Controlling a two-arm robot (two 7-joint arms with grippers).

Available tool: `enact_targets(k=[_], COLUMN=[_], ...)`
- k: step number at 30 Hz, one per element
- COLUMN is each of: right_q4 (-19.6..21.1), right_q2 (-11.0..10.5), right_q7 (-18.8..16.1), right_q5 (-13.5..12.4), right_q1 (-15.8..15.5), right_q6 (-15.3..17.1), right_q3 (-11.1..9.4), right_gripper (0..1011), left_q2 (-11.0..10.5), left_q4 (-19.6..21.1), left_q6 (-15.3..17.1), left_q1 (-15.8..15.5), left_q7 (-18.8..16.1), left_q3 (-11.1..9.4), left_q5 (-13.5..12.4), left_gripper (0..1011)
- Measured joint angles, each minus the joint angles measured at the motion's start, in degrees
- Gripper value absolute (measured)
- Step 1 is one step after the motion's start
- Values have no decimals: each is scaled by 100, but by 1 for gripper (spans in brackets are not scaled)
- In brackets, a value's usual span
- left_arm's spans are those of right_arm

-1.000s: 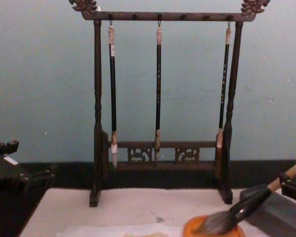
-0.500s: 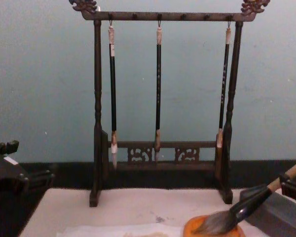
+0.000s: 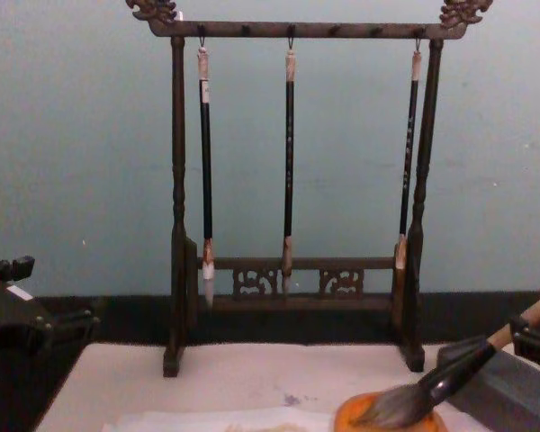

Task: Pick up the brush from the inkstone, write on the paper, then place the brush back to its original position.

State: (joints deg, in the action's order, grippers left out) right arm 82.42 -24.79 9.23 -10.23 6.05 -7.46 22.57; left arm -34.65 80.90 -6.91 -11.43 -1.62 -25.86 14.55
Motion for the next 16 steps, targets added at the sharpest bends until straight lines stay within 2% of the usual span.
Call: enact_targets(k=[16], right_q4=[0], right_q2=[0], right_q7=[0], right_q5=[0], right_q1=[0], right_q6=[0], right_q3=[0], right_gripper=[1000], left_q2=[0], left_q4=[0], left_q6=[0], left_q1=[0], left_q7=[0], left_q3=[0], left_q5=[0], left_gripper=[1010])
